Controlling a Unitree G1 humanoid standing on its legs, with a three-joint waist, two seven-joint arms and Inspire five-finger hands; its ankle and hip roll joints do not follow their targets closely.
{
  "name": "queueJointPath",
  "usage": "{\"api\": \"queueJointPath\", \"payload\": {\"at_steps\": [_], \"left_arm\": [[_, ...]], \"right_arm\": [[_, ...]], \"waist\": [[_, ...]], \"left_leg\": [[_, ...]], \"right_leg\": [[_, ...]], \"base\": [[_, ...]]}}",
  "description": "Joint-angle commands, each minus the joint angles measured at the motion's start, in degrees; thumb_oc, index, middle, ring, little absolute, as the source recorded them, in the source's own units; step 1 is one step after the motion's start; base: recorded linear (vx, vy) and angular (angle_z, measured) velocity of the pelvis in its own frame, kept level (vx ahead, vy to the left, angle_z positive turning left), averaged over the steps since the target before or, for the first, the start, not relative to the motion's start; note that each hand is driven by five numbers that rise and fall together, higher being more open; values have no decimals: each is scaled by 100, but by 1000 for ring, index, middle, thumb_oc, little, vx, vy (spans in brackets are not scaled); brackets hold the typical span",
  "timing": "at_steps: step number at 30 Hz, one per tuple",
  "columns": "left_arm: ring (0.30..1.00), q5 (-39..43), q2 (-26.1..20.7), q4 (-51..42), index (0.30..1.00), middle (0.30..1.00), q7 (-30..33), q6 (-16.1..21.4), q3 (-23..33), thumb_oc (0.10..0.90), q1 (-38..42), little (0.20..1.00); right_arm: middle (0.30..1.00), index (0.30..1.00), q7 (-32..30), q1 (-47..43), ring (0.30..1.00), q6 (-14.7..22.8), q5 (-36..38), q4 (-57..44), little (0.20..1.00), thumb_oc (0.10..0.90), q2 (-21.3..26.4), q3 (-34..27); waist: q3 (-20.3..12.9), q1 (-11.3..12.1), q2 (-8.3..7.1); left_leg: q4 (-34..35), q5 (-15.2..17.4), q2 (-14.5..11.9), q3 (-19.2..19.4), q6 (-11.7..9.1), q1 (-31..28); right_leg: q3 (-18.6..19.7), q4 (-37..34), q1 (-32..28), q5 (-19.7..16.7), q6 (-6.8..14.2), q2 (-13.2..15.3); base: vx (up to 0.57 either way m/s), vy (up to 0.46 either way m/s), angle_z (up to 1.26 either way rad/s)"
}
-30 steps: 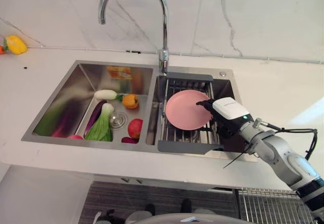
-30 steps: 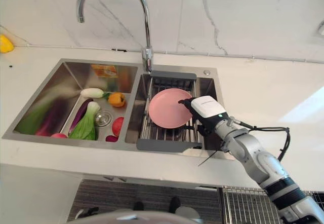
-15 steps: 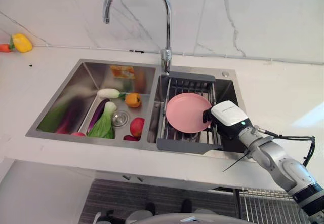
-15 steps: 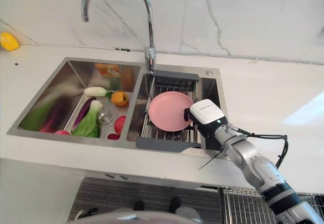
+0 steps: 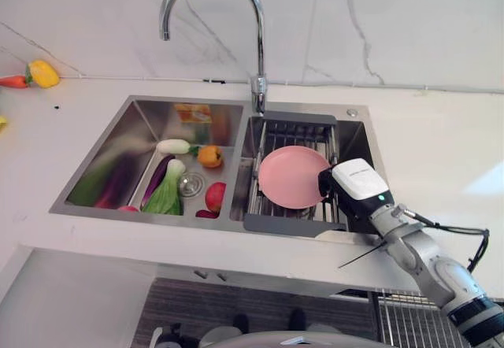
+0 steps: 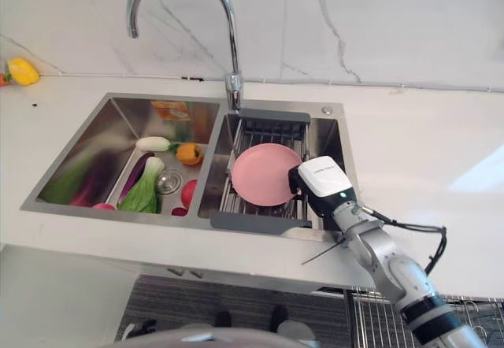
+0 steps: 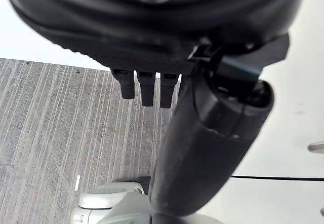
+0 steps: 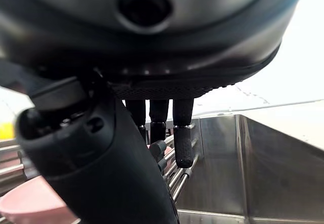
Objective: Place the dishes in the dishwasher.
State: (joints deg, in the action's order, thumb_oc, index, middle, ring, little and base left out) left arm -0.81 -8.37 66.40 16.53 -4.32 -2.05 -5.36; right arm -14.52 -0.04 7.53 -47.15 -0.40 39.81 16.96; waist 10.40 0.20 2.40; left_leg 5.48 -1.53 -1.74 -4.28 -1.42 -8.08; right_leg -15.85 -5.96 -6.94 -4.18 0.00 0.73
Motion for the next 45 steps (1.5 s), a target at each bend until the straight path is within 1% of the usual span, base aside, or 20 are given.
{"api": "queueJointPath", "payload": {"at_steps": [1,2,4,5,7,8,10,11,13,14,15,17,18,19,20,24,28,35,40,45], "left_arm": [[900,-105,-237,259,900,900,340,25,-398,800,298,900],[900,-104,-242,258,900,900,340,25,-402,800,296,900],[900,-52,-261,205,900,900,358,-21,-368,800,278,900],[900,-22,-258,199,900,900,358,-44,-344,800,275,900],[900,6,-256,182,900,900,352,-47,-322,800,282,900],[900,67,-266,153,900,900,335,-69,-283,800,273,900],[900,126,-276,125,900,900,285,-99,-265,800,288,900],[900,126,-279,122,900,900,283,-102,-267,800,289,900],[900,157,-280,97,900,900,261,-107,-262,800,291,900],[900,216,-276,99,900,900,244,-120,-249,800,316,900],[900,217,-279,99,900,900,243,-120,-249,800,316,900],[900,254,-280,67,900,900,237,-114,-266,800,332,900],[900,300,-287,33,900,900,249,-131,-281,800,359,900],[900,301,-288,32,900,900,249,-132,-282,800,358,900],[900,318,-287,23,900,900,257,-146,-293,800,373,900],[900,383,-277,18,900,900,280,-179,-294,800,404,900],[900,411,-252,24,900,900,295,-199,-305,800,417,900],[900,450,-238,-1,900,900,338,-229,-330,800,437,900],[900,461,-235,-6,900,900,343,-244,-334,800,434,900],[900,484,-231,-3,900,900,350,-256,-309,800,434,900]], "right_arm": [[300,300,-1573,-756,300,-141,1700,-608,300,400,-1027,-1062],[300,300,-1569,-749,300,-142,1708,-615,300,400,-1029,-1069],[300,300,-1522,-672,300,-128,2545,-512,300,400,-1352,-1336],[300,300,-1484,-655,300,-153,2824,-508,300,400,-1438,-1439],[300,300,-1457,-626,300,-177,3021,-504,300,400,-1493,-1519],[300,300,-1323,-584,300,-174,3522,-505,300,400,-1634,-1657],[693,693,-1126,-592,693,-169,4176,-413,693,662,-1763,-1715],[900,900,-1118,-590,900,-173,4189,-418,900,800,-1761,-1721],[900,900,-1046,-560,900,-148,4565,-441,900,800,-1842,-1825],[900,900,-948,-541,900,-83,5082,-427,900,800,-1967,-1868],[900,900,-943,-540,900,-81,5095,-426,900,800,-1965,-1871],[900,900,-895,-539,900,-22,5549,-396,900,800,-2059,-1891],[900,900,-884,-544,900,65,6056,-419,900,800,-2159,-1889],[900,900,-881,-542,900,64,6061,-420,900,800,-2158,-1891],[900,900,-904,-528,900,116,6343,-439,900,800,-2228,-1898],[900,900,-784,-474,900,156,6900,-446,900,800,-2321,-1859],[900,900,-722,-407,900,202,7316,-461,900,800,-2412,-1829],[900,900,-712,-374,900,266,7749,-451,900,800,-2501,-1781],[900,900,-739,-368,900,305,7916,-469,900,800,-2548,-1782],[900,900,-760,-349,900,259,7778,-481,900,800,-2505,-1851]], "waist": [[-229,259,-170],[-230,264,-175],[-228,219,-154],[-235,206,-151],[-240,196,-148],[-247,186,-144],[-254,170,-139],[-253,174,-141],[-266,154,-134],[-284,140,-126],[-284,140,-128],[-294,129,-124],[-297,114,-126],[-297,116,-127],[-299,105,-127],[-319,83,-136],[-332,64,-137],[-338,43,-144],[-343,36,-147],[-347,29,-167]], "left_leg": [[-48,189,-193,84,-342,162],[-48,190,-193,84,-342,161],[-48,188,-201,103,-341,159],[-48,191,-201,108,-341,158],[-48,195,-204,110,-340,156],[-48,200,-204,123,-339,150],[-48,206,-197,134,-338,147],[-48,206,-196,135,-338,146],[-48,212,-194,142,-335,145],[-48,216,-195,155,-338,138],[-48,217,-195,154,-338,137],[-48,223,-193,163,-338,132],[-48,227,-193,174,-337,132],[-48,227,-193,175,-337,131],[-48,231,-185,180,-336,134],[-48,239,-183,206,-337,128],[-48,254,-181,235,-339,122],[-48,279,-184,279,-341,107],[-48,285,-179,292,-337,99],[-48,295,-170,315,-334,89]], "right_leg": [[95,96,-395,786,558,593],[95,96,-396,787,558,593],[106,96,-393,788,556,595],[109,96,-393,792,555,597],[112,96,-395,797,553,599],[121,96,-396,803,549,600],[136,96,-390,797,545,601],[137,96,-390,798,545,601],[146,96,-398,798,543,607],[140,96,-403,800,539,612],[140,96,-403,801,539,612],[144,96,-400,796,540,615],[153,96,-399,795,536,616],[154,96,-399,795,536,616],[160,96,-394,795,537,614],[176,96,-385,786,539,619],[184,96,-382,776,548,635],[207,96,-367,758,565,659],[221,96,-369,752,571,667],[231,96,-367,747,575,673]], "base": [[0,0,0],[0,0,0],[0,0,0],[0,0,0],[0,0,0],[0,0,0],[0,0,0],[0,0,0],[0,0,0],[0,0,0],[0,0,0],[0,0,0],[0,0,0],[0,0,0],[0,0,0],[0,0,0],[0,0,0],[-4,2,-2],[-2,7,-10],[0,0,0]]}}
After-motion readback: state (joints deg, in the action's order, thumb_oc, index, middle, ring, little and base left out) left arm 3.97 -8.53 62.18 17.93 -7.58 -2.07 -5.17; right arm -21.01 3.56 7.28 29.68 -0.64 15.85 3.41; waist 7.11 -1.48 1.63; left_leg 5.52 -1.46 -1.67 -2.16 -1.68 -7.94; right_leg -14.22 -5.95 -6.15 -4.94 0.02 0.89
